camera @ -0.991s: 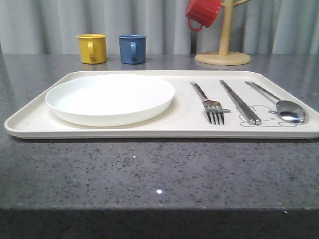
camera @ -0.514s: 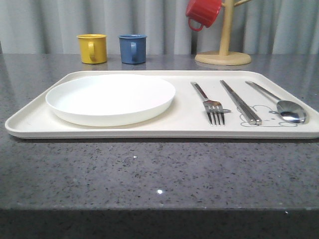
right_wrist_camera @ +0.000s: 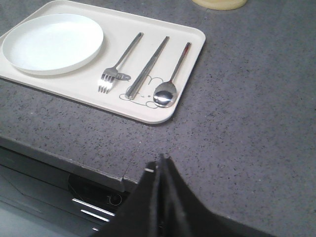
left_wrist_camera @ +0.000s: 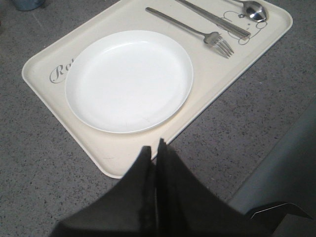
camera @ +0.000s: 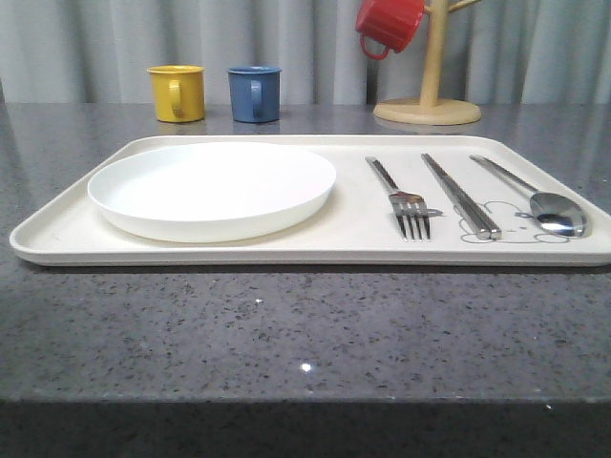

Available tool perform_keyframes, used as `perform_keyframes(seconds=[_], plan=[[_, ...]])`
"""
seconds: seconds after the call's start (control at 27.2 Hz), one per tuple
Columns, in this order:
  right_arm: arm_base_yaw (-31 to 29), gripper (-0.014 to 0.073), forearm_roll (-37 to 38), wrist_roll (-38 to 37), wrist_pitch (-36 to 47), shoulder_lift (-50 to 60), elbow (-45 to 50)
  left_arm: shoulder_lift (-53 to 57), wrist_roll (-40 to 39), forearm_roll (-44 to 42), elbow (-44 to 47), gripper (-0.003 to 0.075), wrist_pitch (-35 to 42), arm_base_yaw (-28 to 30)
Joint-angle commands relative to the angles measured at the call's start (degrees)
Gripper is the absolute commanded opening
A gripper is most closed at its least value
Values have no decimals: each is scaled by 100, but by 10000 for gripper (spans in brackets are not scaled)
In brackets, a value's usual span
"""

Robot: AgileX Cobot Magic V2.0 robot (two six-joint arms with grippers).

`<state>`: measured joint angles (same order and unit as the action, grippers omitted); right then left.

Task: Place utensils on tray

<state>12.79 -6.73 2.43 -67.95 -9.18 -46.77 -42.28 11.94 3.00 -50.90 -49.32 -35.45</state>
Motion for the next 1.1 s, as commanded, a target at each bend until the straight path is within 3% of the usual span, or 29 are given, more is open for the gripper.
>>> perform_keyframes(seconds=[0.0,0.33,0.44,0.55,0.81,0.95,1.06], plan=[[-3,-68,37,63,371,-112,-109,17,-52,48,-133,-20,390,1],[-3,-68,37,63,377,-112,-109,102,-52,48,-100,-20,443,-15],[-3,-68,37,63,377,-112,-109,404,-52,43,124,-20,694,303],[-3,-68,37,63,377,-112,-109,1009,-52,-67,661,-20,1351,893],[-3,-68,37,63,377,-112,-109,2687,-52,-67,2859,-20,3788,2395],[-3,-68,37,63,377,-112,-109,3367,-52,63,3911,-20,4383,2901],[-3,-68,37,63,377,-112,-109,3816,-52,63,4458,-20,4685,2959]])
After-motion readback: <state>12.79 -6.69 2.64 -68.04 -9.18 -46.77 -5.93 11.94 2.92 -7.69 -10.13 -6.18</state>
